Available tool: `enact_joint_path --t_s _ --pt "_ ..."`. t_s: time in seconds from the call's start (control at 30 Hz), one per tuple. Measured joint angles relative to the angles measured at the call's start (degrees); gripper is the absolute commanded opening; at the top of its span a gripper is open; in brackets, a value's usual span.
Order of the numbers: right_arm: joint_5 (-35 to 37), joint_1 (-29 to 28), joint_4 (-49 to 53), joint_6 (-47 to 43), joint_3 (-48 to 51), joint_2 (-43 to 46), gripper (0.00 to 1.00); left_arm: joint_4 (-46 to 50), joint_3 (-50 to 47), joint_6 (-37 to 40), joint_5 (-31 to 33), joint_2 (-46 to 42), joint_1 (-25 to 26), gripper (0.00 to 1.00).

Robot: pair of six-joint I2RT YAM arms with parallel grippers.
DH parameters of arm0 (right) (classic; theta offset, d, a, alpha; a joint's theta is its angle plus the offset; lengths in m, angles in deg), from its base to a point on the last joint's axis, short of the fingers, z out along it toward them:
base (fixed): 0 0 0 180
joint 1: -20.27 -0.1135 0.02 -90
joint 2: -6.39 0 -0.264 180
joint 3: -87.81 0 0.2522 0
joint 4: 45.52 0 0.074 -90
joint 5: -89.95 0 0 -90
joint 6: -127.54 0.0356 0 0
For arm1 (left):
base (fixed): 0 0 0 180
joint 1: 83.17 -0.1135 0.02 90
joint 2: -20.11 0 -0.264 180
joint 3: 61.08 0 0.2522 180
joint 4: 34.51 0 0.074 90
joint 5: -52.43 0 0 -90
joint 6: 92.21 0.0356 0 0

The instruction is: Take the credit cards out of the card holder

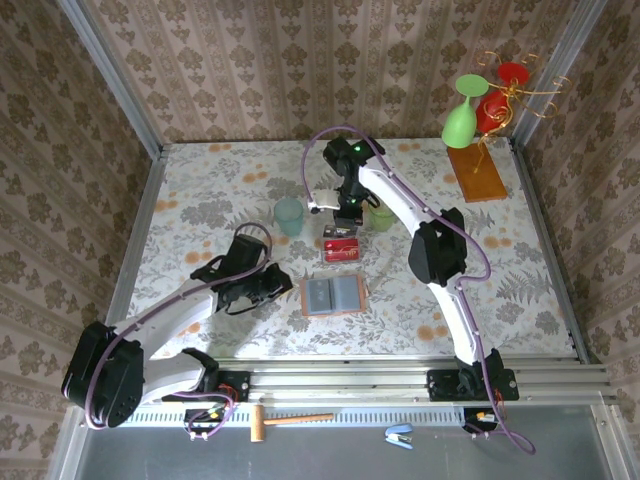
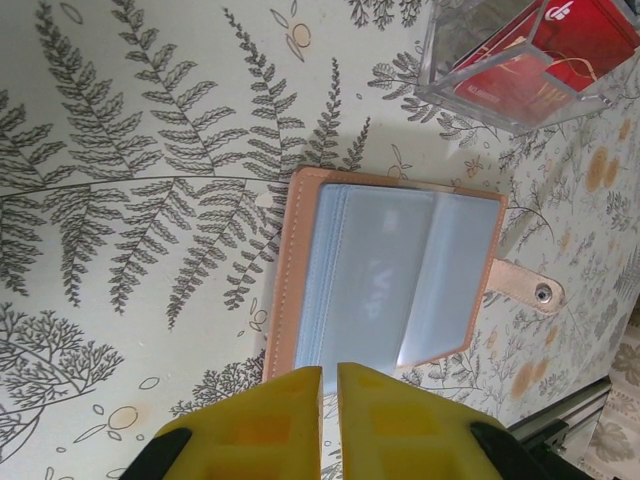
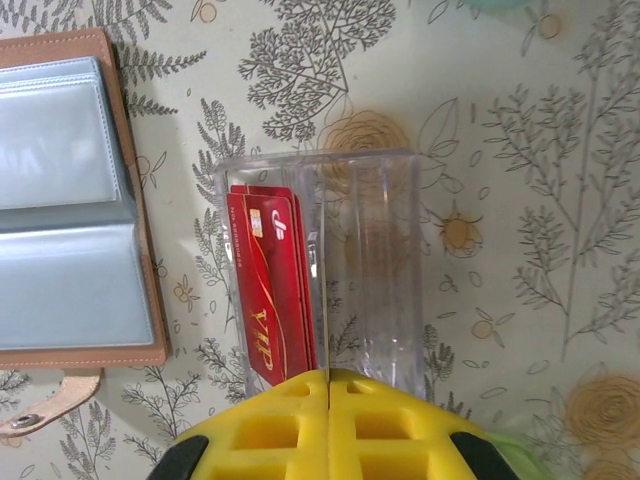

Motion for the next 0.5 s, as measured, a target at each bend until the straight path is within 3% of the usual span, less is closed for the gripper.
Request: enact_joint_path --t_s 0.4,0.5 --pt "-2.54 0.07 2.56 0.00 -0.09 -3.52 0.01 0.44 -0.81 -0.04 0.33 -0.42 0.00 0.13" --pt "-3.10 0.07 2.62 0.02 -0.13 -3.91 0.12 0.39 -0.85 -0.04 0.33 -0.44 0.00 0.13"
